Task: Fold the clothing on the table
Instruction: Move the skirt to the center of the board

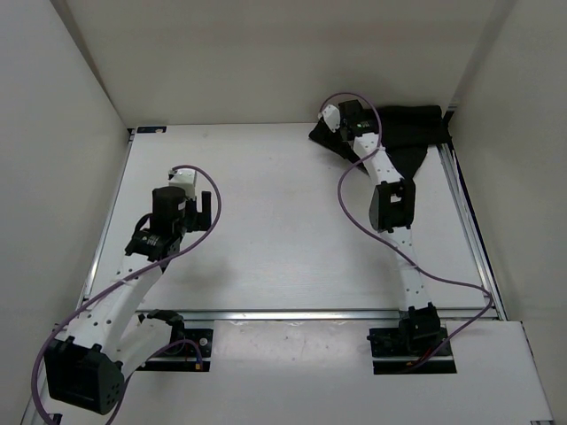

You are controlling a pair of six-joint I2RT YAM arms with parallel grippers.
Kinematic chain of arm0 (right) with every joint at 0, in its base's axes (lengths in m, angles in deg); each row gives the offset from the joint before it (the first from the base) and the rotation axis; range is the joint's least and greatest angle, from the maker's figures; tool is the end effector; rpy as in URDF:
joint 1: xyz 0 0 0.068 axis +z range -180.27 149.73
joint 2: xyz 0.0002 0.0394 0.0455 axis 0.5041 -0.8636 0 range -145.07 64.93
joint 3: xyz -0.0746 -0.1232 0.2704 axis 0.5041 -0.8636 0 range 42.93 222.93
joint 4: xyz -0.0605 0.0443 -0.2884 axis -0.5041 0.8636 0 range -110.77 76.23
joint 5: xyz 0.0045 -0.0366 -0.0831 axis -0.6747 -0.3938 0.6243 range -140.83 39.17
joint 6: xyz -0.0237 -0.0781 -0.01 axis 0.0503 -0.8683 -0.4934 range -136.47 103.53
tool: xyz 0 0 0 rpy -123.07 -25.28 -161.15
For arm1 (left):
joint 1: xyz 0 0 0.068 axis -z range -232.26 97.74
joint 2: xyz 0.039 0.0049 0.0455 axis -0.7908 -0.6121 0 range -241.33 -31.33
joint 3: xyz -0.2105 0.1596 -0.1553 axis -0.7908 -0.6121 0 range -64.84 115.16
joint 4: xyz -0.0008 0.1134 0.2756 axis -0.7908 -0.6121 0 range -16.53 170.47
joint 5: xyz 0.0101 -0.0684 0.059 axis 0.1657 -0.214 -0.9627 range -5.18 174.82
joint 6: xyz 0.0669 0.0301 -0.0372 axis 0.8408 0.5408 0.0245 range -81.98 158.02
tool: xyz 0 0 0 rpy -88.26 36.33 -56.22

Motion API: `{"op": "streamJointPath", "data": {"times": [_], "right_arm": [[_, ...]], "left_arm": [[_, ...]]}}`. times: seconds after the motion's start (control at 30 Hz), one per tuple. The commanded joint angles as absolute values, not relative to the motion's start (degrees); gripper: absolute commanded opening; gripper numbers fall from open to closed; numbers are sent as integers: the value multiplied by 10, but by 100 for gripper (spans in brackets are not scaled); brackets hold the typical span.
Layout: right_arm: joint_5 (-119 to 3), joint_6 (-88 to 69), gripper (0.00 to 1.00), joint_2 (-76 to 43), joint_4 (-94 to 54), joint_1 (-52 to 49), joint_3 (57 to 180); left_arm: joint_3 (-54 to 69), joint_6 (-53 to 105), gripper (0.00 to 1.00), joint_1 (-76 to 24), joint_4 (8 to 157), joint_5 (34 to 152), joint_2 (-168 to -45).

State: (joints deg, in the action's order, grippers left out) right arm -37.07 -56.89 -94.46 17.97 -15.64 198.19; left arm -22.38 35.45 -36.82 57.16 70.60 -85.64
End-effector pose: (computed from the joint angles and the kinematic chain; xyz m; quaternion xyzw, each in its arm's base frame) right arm 0.6738 0.1583 0.1604 -0.3781 0.8291 -0.1956 0.3624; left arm 0.2485 -0.0504 0.2739 0.0421 0.8817 0.0370 0.4685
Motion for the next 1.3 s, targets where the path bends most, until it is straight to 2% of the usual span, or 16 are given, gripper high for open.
{"op": "streamJointPath", "data": {"times": [0.0, 0.13, 0.27, 0.33, 0.4, 0.5, 0.57, 0.7, 0.83, 1.1, 1.27], "right_arm": [[-396, -536, 83, -949, 193, -166, 2033], [-537, -483, 85, -899, 234, -178, 2021], [-546, -468, 86, -823, 174, -177, 1886], [-533, -485, 87, -818, 154, -167, 1858], [-516, -487, 87, -835, 161, -166, 1873], [-492, -476, 87, -898, 187, -167, 1998], [-503, -466, 86, -927, 201, -170, 2038], [-552, -428, 85, -898, 185, -186, 2004], [-509, -442, 86, -851, 96, -180, 1880], [-401, -464, 85, -956, 130, -177, 2011], [-439, -433, 84, -939, 130, -195, 2001]], "left_arm": [[-227, 356, 99, -374, 579, 702, -835], [-236, 359, 99, -382, 584, 709, -828], [-240, 353, 98, -376, 592, 711, -833], [-238, 351, 99, -371, 593, 708, -835], [-235, 350, 99, -368, 593, 707, -836], [-232, 352, 98, -364, 592, 703, -840], [-233, 356, 99, -367, 593, 701, -839], [-242, 363, 98, -378, 594, 705, -831], [-248, 359, 99, -379, 604, 705, -837], [-248, 358, 99, -360, 609, 692, -838], [-248, 359, 99, -362, 606, 687, -835]]}}
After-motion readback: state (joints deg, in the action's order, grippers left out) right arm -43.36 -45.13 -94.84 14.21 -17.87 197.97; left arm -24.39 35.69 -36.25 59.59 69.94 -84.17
